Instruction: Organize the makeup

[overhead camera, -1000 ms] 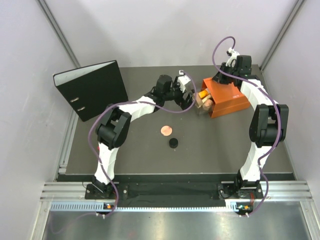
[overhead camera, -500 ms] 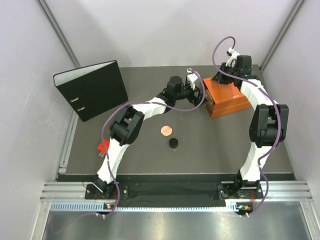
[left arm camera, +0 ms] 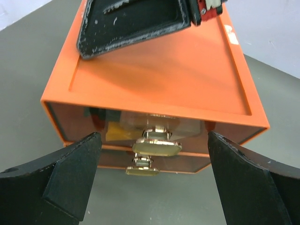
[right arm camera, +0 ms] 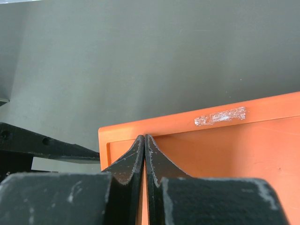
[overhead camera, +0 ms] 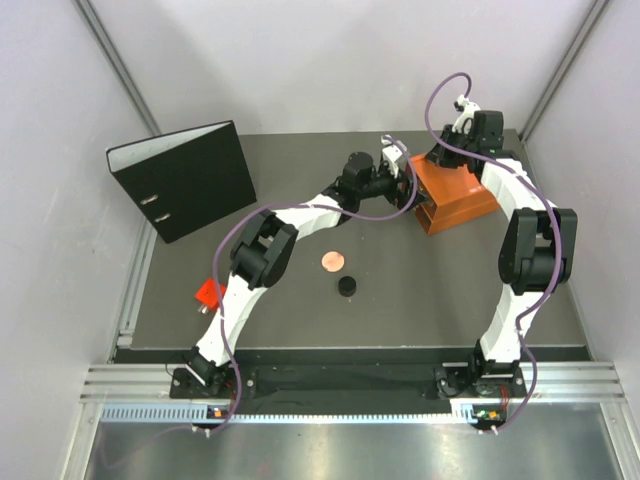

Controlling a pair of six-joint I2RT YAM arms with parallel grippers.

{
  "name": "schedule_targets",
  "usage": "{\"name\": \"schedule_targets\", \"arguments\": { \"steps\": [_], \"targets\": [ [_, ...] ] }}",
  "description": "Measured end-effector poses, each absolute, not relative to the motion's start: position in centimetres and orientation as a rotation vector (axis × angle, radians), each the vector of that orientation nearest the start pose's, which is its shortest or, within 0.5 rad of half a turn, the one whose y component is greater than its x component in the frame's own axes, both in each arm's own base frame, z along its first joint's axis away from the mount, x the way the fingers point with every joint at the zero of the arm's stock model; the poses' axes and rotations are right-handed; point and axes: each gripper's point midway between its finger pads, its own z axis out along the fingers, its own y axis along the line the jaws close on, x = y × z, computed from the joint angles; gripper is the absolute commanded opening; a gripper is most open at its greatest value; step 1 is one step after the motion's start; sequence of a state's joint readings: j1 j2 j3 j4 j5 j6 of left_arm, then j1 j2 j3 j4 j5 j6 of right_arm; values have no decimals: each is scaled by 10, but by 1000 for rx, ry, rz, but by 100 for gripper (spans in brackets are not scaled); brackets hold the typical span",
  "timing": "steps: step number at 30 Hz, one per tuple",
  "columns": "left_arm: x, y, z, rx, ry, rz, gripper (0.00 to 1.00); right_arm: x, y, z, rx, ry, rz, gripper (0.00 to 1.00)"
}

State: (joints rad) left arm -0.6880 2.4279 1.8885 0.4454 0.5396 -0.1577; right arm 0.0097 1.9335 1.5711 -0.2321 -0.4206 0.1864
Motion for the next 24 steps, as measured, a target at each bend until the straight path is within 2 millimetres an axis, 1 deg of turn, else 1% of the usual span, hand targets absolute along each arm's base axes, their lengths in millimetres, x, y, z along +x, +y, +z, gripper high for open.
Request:
{"name": "schedule_targets", "arguments": {
  "steps": [3,8,10,13,15,19,24],
  "targets": [
    [461,-497,148,854,1564,-1067,99,531,84,165,-54,2157,567,0],
    [455,-484,152,818,1608,-1108,99,531,83,166,-56,2144,562,0],
    [459,-474,154,789,1628,-1123,99,531,83,166,-56,2141,561,0],
    [462,-463,150,778,1640,-1110,99,531,83,166,-56,2140,560,0],
    [465,-456,142,783,1652,-1087,99,531,83,166,-57,2137,560,0],
    [463,-453,129,844,1694,-1036,99,531,83,166,-58,2133,558,0],
    [465,-464,134,931,1651,-960,99,531,83,166,-58,2133,557,0]
  ]
}}
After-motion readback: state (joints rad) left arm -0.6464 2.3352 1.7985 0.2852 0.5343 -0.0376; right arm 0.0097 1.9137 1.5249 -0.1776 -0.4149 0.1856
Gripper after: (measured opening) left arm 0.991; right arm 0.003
